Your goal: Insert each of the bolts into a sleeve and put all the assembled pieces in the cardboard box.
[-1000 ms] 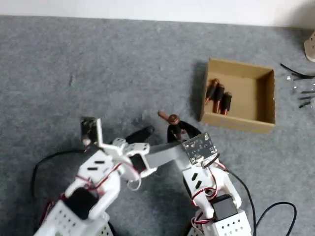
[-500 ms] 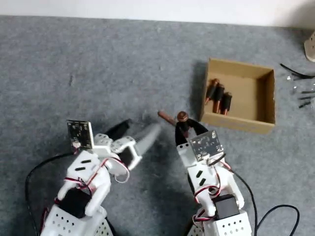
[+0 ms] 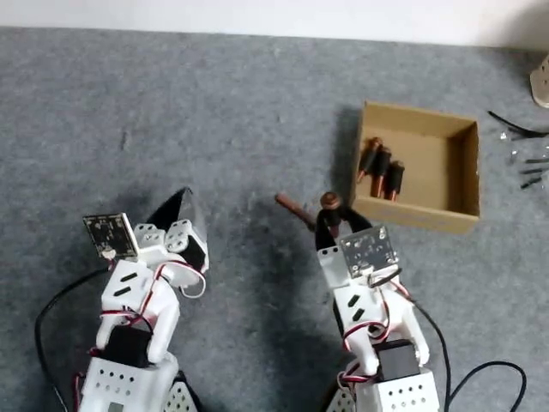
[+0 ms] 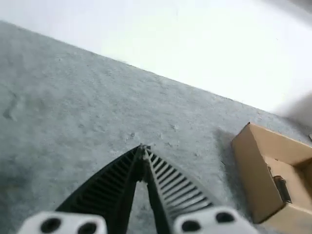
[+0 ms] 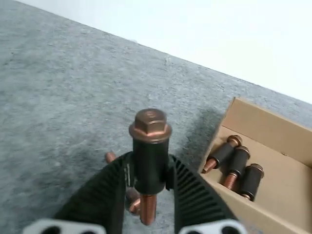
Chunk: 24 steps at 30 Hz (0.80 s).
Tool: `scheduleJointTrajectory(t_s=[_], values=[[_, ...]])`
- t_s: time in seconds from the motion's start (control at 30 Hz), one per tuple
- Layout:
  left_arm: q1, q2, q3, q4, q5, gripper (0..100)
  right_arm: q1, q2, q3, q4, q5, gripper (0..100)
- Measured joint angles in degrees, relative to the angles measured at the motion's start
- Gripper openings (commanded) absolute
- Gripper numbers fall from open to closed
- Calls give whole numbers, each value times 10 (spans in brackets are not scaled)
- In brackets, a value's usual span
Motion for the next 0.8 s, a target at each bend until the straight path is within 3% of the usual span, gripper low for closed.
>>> scheduleJointTrajectory(t_s=[0.2,0.27,0.47,0.8], values=[[3,0,0,27,-200,7,40,0,0,0,-36,5],[3,0,0,30,-235,7,50,2,0,0,-40,5],[2,0,1,30,-252,7,52,141,-47,-25,-44,5],[1,0,4,30,-256,7,62,658,-389,-119,-53,5]])
